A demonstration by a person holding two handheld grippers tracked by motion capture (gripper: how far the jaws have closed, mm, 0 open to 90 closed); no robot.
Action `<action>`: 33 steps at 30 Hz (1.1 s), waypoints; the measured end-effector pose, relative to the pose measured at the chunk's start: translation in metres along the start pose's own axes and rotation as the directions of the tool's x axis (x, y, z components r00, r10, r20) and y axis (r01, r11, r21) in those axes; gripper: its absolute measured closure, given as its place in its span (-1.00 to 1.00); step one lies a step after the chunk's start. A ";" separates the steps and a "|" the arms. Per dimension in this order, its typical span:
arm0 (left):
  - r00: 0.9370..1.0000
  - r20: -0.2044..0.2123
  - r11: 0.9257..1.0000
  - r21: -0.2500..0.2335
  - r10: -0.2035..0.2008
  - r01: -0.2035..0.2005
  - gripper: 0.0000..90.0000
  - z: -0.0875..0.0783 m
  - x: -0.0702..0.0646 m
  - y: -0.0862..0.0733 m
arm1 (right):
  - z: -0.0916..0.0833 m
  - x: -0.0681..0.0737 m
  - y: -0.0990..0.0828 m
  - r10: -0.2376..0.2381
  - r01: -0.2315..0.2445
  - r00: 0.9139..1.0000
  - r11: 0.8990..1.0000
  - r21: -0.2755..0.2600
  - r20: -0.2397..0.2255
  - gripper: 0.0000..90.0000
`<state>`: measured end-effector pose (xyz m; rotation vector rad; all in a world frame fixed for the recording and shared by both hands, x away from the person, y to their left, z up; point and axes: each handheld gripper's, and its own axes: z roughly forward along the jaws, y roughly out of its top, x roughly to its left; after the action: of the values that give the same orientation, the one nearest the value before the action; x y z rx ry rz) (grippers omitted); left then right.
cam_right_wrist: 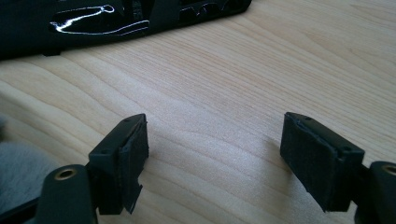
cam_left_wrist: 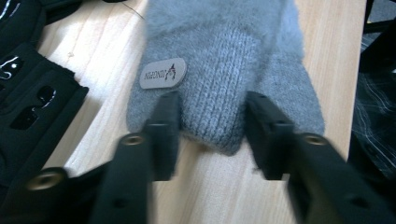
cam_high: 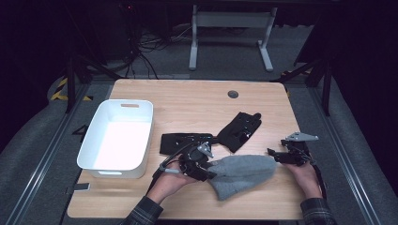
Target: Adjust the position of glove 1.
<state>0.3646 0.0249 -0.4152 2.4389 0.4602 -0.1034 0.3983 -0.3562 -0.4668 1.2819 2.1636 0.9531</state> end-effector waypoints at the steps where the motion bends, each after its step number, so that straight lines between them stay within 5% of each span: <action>1: 1.000 0.000 1.000 0.001 -0.002 0.002 0.51 -0.001 -0.001 0.000 | 0.000 0.000 0.000 -0.001 0.001 1.000 1.000 0.000 0.000 -0.46; 8: 0.999 -0.003 0.999 0.004 -0.040 0.040 0.59 -0.013 -0.010 0.010 | 0.000 0.000 0.000 -0.001 0.001 1.000 1.000 0.000 0.000 -0.46; 19: 0.999 0.034 1.000 0.021 -0.023 0.022 0.56 -0.015 -0.045 0.020 | 0.000 0.000 0.000 0.000 0.000 1.000 1.000 -0.001 0.000 -0.46; 22: 0.999 0.054 1.000 0.026 0.002 -0.003 0.39 -0.009 -0.050 0.019 | 0.000 0.000 0.000 0.000 0.000 1.000 1.000 0.000 0.000 -0.46; 27: 0.996 0.092 0.999 -0.040 0.019 -0.016 0.02 -0.016 -0.045 0.020 | 0.000 0.000 0.000 0.001 -0.001 1.000 1.000 0.000 0.000 -0.46; 30: 0.994 0.090 0.989 -0.136 0.065 -0.053 -0.12 -0.021 -0.037 0.023 | 0.000 0.000 0.000 0.000 0.000 1.000 1.000 0.000 0.000 -0.46; 33: 0.995 0.078 0.984 -0.171 0.064 -0.050 -0.24 -0.020 -0.033 0.025 | 0.000 0.000 0.000 -0.001 0.001 1.000 1.000 0.000 0.000 -0.46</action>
<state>0.3419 0.0087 -0.3783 2.2698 0.3476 -0.1357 0.3982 -0.3562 -0.4667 1.2812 2.1638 0.9526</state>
